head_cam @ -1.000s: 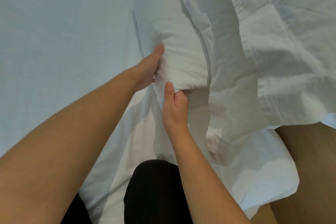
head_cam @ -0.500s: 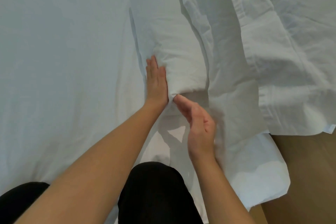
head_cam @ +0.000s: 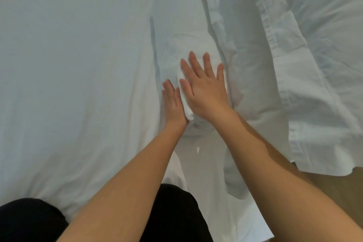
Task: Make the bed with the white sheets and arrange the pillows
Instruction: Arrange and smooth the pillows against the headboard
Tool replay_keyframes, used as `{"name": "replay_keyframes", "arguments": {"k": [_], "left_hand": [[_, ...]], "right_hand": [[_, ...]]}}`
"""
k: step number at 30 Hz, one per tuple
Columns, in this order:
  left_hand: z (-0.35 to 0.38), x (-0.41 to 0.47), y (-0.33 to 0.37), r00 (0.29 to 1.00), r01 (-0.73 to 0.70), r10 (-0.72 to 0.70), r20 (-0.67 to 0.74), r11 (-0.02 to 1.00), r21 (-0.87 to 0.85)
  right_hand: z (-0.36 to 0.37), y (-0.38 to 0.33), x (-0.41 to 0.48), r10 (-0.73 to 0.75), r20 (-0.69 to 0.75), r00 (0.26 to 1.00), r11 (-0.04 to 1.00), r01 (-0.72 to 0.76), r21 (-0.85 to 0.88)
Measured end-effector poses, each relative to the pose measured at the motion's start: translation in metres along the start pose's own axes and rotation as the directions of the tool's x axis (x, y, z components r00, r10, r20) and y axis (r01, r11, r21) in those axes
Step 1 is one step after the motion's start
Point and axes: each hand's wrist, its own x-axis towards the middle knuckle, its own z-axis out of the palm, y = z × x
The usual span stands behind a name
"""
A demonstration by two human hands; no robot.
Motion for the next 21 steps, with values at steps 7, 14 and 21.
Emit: {"name": "replay_keyframes", "arguments": {"k": [7, 14, 21], "left_hand": [[-0.015, 0.038, 0.016, 0.996, -0.094, 0.094, -0.008, 0.996, -0.006], [-0.029, 0.122, 0.034, 0.993, -0.117, 0.117, 0.021, 0.993, 0.001], [-0.032, 0.215, 0.049, 0.995, -0.095, 0.095, -0.010, 0.995, -0.007]], "right_hand": [[-0.010, 0.010, 0.050, 0.076, -0.019, 0.997, 0.997, -0.077, -0.013], [-0.016, 0.028, 0.144, 0.095, 0.055, 0.994, 0.993, -0.099, 0.068], [-0.020, 0.042, 0.248, 0.063, 0.083, 0.995, 0.994, -0.070, 0.086]]}}
